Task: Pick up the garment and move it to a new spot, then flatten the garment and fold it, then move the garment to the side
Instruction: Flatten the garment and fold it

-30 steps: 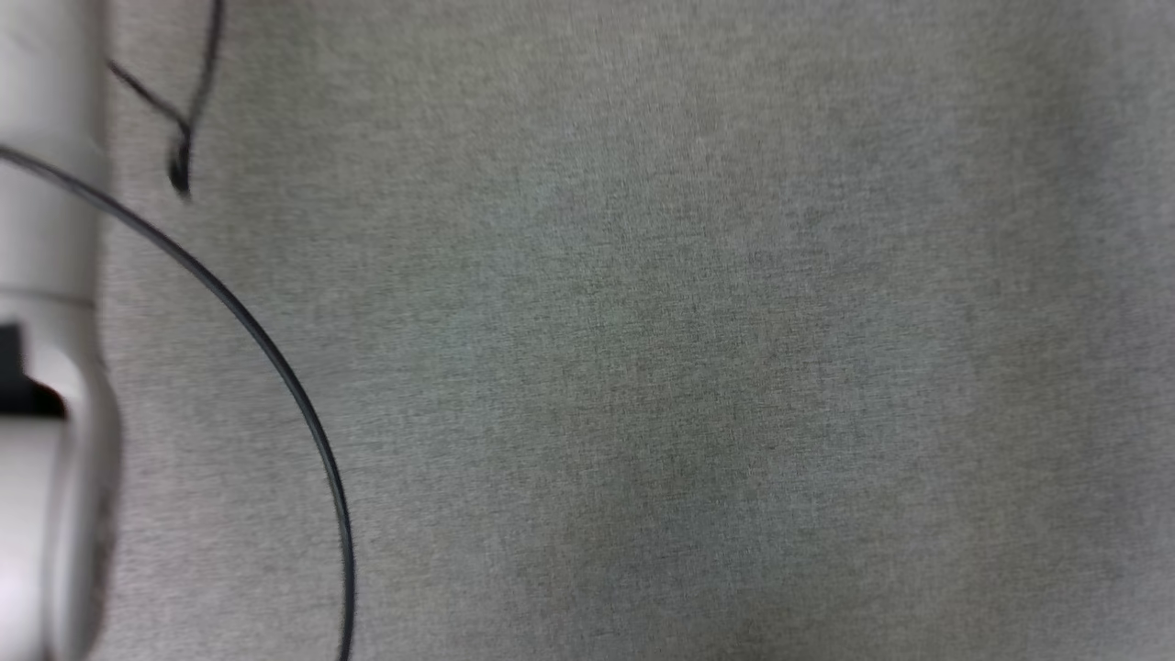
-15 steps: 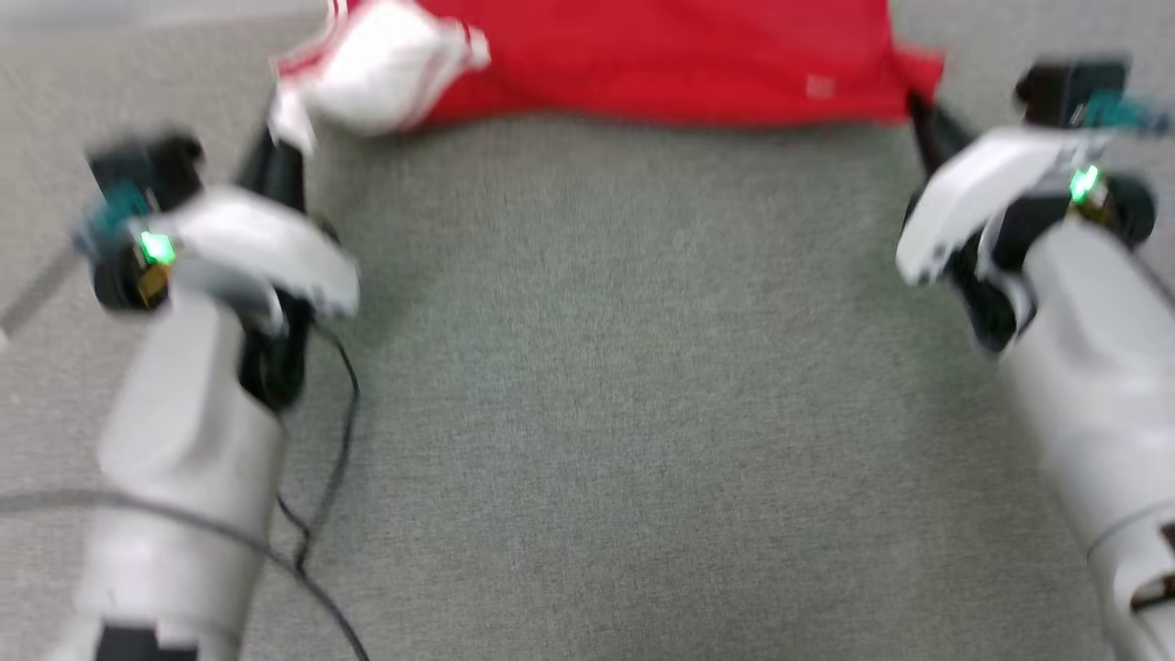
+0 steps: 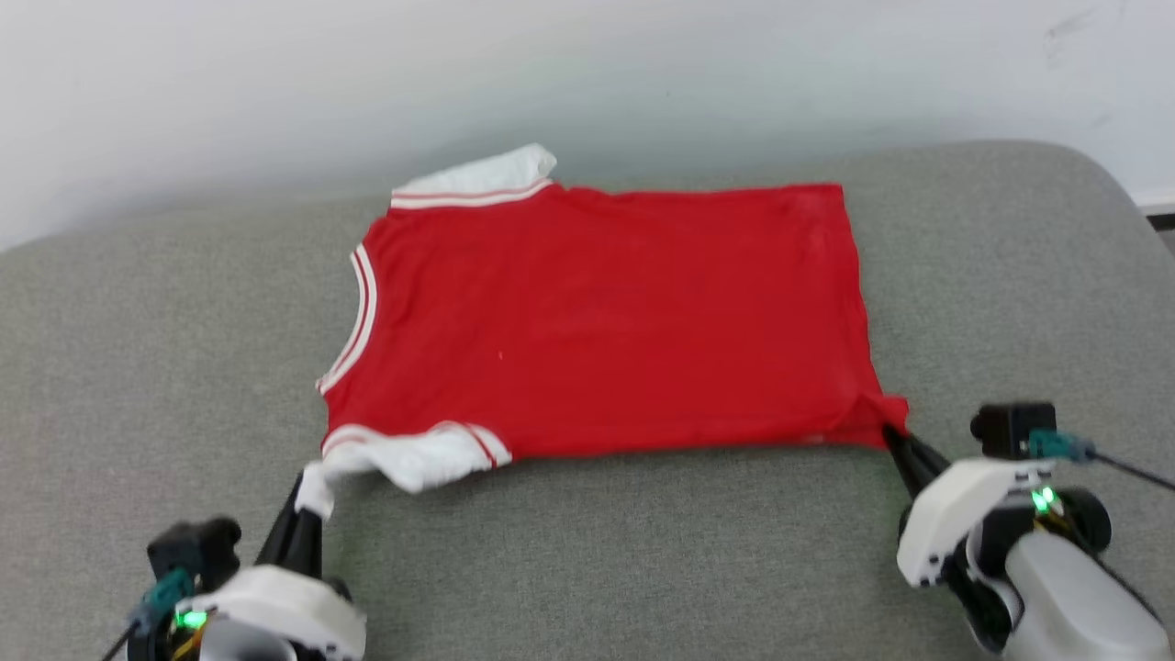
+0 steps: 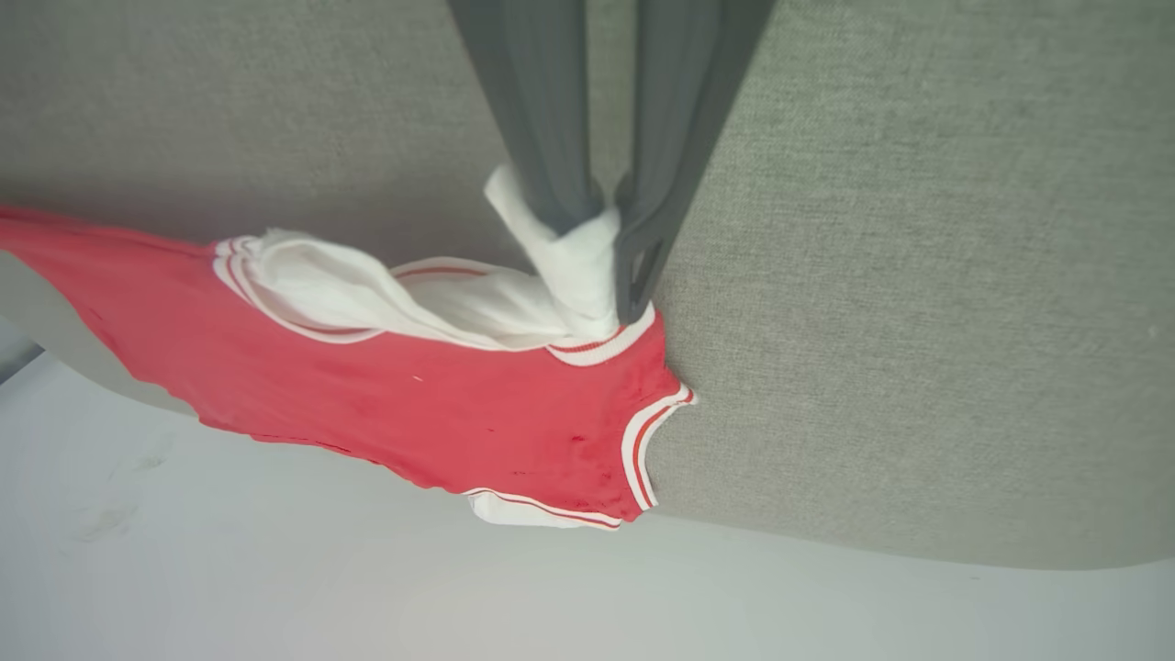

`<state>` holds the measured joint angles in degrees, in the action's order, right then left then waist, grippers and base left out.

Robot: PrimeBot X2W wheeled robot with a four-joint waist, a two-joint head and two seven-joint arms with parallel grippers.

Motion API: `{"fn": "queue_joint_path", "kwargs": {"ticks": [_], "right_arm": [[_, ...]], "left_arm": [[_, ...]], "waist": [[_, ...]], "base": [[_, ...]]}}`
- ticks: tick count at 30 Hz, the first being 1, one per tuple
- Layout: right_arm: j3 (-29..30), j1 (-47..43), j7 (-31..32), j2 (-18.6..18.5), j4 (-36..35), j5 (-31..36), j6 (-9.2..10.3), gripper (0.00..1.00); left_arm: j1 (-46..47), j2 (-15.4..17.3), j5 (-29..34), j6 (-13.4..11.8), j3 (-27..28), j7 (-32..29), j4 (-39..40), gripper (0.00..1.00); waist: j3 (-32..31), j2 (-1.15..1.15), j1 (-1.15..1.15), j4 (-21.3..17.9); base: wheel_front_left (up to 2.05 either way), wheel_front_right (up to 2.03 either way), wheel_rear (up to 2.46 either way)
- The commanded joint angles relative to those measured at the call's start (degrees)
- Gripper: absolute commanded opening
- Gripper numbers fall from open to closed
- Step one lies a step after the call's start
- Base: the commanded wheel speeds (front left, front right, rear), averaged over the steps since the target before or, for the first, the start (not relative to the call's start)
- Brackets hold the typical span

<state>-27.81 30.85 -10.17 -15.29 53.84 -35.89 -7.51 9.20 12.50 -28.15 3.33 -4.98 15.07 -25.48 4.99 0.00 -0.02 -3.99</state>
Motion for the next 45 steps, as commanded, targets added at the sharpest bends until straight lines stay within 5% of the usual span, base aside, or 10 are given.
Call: {"fn": "queue_joint_path", "kwargs": {"ticks": [1,11,19,30,45], "right_arm": [[-0.1,-3.4,-0.4,-1.0,-1.5,-0.7,0.04,0.00],[3.3,-20.1,0.6,-3.1,-11.7,-1.7,0.05,0.00],[10.7,-28.8,3.8,-2.9,-18.5,1.8,0.08,0.00],[20.2,-26.1,12.1,2.2,-28.3,10.1,0.04,0.00],[23.1,-16.4,15.0,4.8,-34.1,15.7,0.04,0.00]], "left_arm": [[-3.8,0.1,-0.3,-1.1,0.5,-0.4,2.5,0.00],[-23.1,-0.2,-1.7,-7.4,1.5,-6.5,19.6,0.00],[-29.8,-1.0,-2.8,-10.6,2.3,-9.2,28.2,0.00],[-18.7,-1.0,-1.2,-7.3,-2.0,-9.7,27.5,0.00],[2.7,-0.7,-1.0,-1.9,-2.8,-4.2,13.5,0.00]], "waist": [[-1.9,0.00,0.02,0.0],[-4.8,0.00,0.02,1.5],[-4.7,0.00,0.02,2.8],[-1.0,0.00,0.02,3.5],[10.4,0.00,0.02,3.1]], "base": [[0.00,0.00,0.00],[0.00,0.00,0.00],[0.00,0.00,0.00],[0.00,0.00,0.00],[0.00,0.00,0.00]]}}
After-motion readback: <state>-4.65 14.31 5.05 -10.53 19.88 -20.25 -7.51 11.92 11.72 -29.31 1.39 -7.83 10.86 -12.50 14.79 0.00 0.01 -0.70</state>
